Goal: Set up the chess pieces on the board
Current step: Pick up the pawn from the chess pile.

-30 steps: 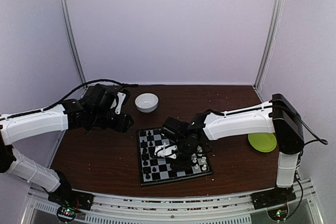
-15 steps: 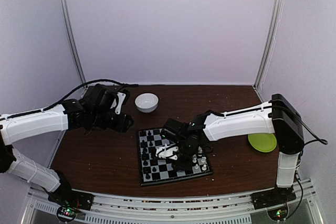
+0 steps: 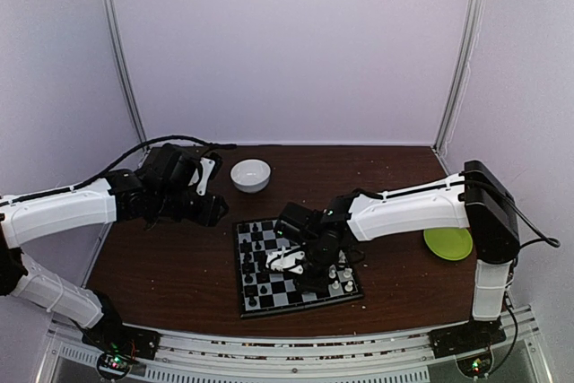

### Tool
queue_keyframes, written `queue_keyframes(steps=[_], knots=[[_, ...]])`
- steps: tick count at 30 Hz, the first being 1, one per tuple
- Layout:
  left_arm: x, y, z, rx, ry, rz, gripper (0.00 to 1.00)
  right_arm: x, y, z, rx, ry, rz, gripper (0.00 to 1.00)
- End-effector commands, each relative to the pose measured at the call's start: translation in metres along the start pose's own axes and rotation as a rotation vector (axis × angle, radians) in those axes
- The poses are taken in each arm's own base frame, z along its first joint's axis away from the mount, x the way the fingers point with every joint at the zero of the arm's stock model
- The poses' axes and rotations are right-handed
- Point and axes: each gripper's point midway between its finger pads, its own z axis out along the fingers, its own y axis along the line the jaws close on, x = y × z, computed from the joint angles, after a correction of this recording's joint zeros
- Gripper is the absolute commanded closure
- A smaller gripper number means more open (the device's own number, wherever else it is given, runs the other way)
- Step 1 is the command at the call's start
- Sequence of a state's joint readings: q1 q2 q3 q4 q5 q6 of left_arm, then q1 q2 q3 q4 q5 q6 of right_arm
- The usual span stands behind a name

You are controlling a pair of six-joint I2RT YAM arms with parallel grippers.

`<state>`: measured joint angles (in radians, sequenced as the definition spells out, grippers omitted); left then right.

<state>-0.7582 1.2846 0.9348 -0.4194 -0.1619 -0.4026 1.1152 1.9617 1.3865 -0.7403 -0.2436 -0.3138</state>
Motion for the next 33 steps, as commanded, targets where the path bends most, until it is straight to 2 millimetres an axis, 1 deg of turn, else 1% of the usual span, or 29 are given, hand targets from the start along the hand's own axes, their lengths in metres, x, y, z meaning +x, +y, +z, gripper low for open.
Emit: queue_keyframes(steps=[1,5,14,17,21,24,27,29,33], knots=[[-0.007,0.004,-0.001,-0.015,-0.027,0.02,0.52,0.013,0.005,0.002,-0.011,0.038,0.008,0.76],[-0.008,0.004,-0.002,-0.013,-0.029,0.02,0.52,0.015,0.004,0.002,0.001,0.039,0.01,0.75],[-0.009,0.002,-0.001,-0.009,-0.026,0.025,0.53,0.016,0.004,-0.001,0.008,0.033,0.015,0.76],[-0.009,0.001,0.0,-0.003,-0.023,0.031,0.53,0.017,0.005,0.0,0.004,0.035,0.016,0.8],[-0.01,-0.002,0.0,0.014,-0.027,0.043,0.52,0.012,0.005,-0.002,-0.003,0.022,0.016,0.86],[-0.01,-0.012,0.001,0.075,-0.053,0.057,0.52,0.004,0.002,-0.013,0.009,-0.022,0.016,0.89],[-0.012,-0.035,-0.001,0.22,-0.105,0.055,0.51,-0.006,0.002,-0.031,-0.029,-0.105,0.015,0.9],[-0.014,-0.05,-0.004,0.317,-0.133,0.034,0.51,-0.013,0.001,-0.045,-0.059,-0.166,0.022,0.9],[-0.019,-0.083,-0.015,0.565,-0.196,-0.052,0.52,-0.029,-0.005,-0.084,-0.102,-0.308,0.019,0.91]])
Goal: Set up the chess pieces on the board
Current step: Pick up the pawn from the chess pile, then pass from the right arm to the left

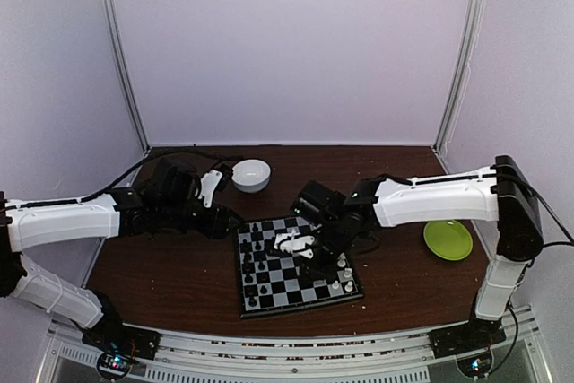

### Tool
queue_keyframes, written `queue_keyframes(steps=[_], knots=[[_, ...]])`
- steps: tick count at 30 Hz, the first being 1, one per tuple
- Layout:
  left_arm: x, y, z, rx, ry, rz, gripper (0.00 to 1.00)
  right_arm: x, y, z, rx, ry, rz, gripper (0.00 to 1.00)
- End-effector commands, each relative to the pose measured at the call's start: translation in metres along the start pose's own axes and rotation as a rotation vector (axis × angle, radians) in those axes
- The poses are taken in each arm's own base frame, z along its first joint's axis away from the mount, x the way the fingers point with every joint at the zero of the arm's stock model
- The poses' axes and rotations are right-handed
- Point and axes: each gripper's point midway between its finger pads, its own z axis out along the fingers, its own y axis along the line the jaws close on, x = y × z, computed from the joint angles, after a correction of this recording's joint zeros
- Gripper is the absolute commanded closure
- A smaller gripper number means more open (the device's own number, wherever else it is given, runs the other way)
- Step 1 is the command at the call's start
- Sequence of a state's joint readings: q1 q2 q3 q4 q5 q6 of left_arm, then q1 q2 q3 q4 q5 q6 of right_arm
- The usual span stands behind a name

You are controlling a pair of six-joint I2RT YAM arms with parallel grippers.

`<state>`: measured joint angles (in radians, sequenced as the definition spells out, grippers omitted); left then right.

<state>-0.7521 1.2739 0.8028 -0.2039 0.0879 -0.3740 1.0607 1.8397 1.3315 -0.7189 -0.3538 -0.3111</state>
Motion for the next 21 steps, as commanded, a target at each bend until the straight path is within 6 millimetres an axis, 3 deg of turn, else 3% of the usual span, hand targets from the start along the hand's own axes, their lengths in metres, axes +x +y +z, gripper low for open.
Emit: queue_keyframes(steps=[1,7,14,21], knots=[[-0.04,-0.055,-0.014,0.358,-0.199,-0.075,0.53,-0.034,-0.002,-0.053,-0.048,-0.217,-0.019,0.91],[-0.054,-0.091,-0.018,0.636,-0.242,-0.195,0.57,-0.052,-0.014,-0.091,-0.032,-0.354,-0.022,0.91],[-0.056,-0.117,-0.011,0.821,-0.226,-0.322,0.6,-0.062,-0.017,-0.101,-0.034,-0.397,-0.015,0.9],[-0.047,-0.138,0.004,0.85,-0.16,-0.319,0.64,-0.066,-0.025,-0.111,-0.007,-0.428,0.011,0.9]])
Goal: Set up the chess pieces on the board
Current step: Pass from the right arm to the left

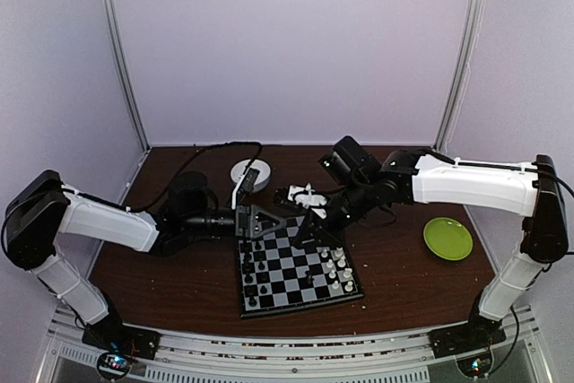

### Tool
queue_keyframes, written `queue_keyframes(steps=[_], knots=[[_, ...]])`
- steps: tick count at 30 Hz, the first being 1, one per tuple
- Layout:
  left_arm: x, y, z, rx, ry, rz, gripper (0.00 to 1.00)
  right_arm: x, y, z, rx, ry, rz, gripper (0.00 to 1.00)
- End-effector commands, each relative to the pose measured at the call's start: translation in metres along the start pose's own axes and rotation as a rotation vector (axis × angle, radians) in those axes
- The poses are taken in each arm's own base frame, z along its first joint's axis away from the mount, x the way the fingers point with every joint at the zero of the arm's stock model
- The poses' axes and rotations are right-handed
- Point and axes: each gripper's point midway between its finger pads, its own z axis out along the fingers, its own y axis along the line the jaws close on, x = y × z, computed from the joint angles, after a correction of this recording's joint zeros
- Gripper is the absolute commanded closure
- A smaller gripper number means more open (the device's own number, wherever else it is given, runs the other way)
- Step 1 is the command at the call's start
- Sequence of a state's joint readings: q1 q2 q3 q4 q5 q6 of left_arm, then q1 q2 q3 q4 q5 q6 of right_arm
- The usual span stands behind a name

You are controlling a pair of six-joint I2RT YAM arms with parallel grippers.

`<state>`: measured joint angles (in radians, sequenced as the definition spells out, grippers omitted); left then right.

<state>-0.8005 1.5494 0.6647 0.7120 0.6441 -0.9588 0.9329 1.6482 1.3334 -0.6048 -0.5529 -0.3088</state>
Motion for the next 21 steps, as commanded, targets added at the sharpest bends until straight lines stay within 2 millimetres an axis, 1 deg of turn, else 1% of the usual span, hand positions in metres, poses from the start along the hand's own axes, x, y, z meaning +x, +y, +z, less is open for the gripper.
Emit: queue_keyframes(steps=[1,6,9,11,13,15,16,19,21], knots=[[-0.011,-0.032,0.01,0.116,-0.009,0.041,0.64,-0.021,-0.008,-0.015,0.03,-0.079,0.006,0.9],[-0.003,-0.039,0.019,0.142,0.032,0.042,0.63,-0.02,-0.015,-0.015,0.038,-0.082,0.027,0.9],[0.001,-0.041,0.024,0.158,0.053,0.04,0.66,-0.02,-0.015,-0.014,0.038,-0.082,0.033,0.9],[0.002,-0.041,0.026,0.16,0.061,0.035,0.66,-0.021,-0.016,-0.015,0.04,-0.086,0.033,0.9],[0.003,-0.037,0.027,0.147,0.058,0.026,0.65,-0.021,-0.015,-0.016,0.039,-0.088,0.032,0.9],[0.003,-0.032,0.026,0.121,0.046,0.023,0.59,-0.021,-0.013,-0.017,0.033,-0.092,0.029,0.9],[0.003,-0.031,0.026,0.117,0.043,0.025,0.57,-0.021,-0.013,-0.018,0.031,-0.093,0.03,0.9],[0.0,-0.033,0.025,0.125,0.027,0.033,0.57,-0.019,-0.01,-0.017,0.019,-0.09,0.029,0.9],[-0.007,-0.038,0.02,0.132,-0.007,0.05,0.57,-0.017,-0.009,-0.016,0.011,-0.083,0.03,0.9]])
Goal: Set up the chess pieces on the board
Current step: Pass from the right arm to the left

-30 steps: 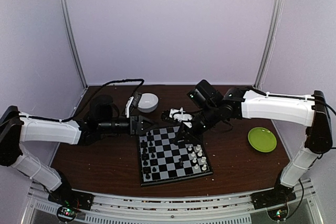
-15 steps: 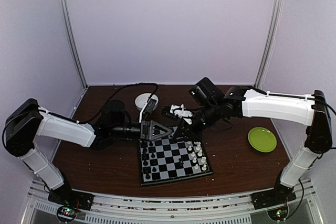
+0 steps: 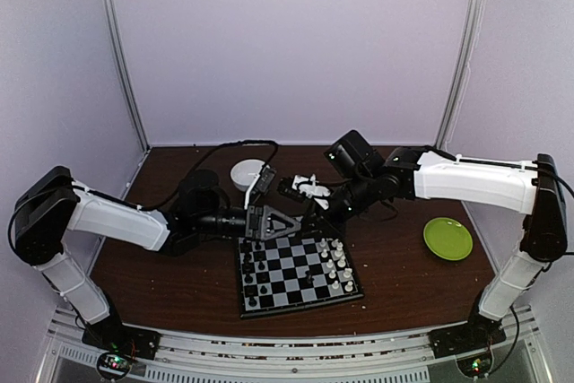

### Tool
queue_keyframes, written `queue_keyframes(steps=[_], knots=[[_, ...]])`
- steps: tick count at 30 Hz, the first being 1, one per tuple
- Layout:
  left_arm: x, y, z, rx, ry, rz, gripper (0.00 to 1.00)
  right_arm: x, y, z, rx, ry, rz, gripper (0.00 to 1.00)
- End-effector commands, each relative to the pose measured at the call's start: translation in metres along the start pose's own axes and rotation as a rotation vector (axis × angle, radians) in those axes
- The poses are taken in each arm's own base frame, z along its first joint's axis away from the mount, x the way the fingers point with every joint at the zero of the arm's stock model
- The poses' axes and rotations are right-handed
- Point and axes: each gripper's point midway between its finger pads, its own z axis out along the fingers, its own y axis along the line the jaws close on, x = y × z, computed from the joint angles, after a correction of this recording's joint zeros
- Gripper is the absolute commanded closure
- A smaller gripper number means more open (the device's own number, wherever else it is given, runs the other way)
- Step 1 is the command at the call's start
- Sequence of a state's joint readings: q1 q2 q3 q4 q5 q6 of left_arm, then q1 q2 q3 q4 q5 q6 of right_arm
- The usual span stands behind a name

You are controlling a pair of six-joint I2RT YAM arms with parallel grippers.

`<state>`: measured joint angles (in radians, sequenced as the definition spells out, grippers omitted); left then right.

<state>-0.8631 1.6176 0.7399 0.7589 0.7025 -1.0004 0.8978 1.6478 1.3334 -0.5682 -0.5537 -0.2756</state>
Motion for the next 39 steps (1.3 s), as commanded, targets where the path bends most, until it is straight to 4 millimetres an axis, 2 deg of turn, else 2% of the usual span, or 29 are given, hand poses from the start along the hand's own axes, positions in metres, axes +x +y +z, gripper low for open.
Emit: queue_keyframes(steps=[1,5,9,11,17,28,39], knots=[[-0.02,-0.013,-0.007,0.021,-0.082,0.063,0.57,-0.009,0.008,-0.01,-0.025,-0.039,-0.009,0.9],[-0.03,-0.008,-0.021,-0.055,-0.114,0.098,0.58,-0.006,0.009,-0.011,-0.026,-0.037,-0.01,0.89],[-0.02,0.011,-0.02,-0.148,-0.06,0.087,0.56,-0.01,0.009,-0.014,-0.021,-0.052,-0.017,0.89],[-0.015,0.015,-0.016,-0.147,-0.043,0.072,0.57,-0.012,0.007,-0.014,-0.012,-0.055,-0.016,0.89],[-0.005,0.008,0.0,-0.105,0.014,0.076,0.6,-0.013,0.005,-0.013,-0.009,-0.055,-0.01,0.89],[-0.001,0.004,0.005,-0.054,0.033,0.058,0.8,-0.011,0.001,-0.01,0.007,-0.044,-0.005,0.89],[-0.002,-0.006,0.01,0.046,0.022,0.016,0.85,-0.009,-0.008,-0.007,0.054,-0.037,0.019,0.89]])
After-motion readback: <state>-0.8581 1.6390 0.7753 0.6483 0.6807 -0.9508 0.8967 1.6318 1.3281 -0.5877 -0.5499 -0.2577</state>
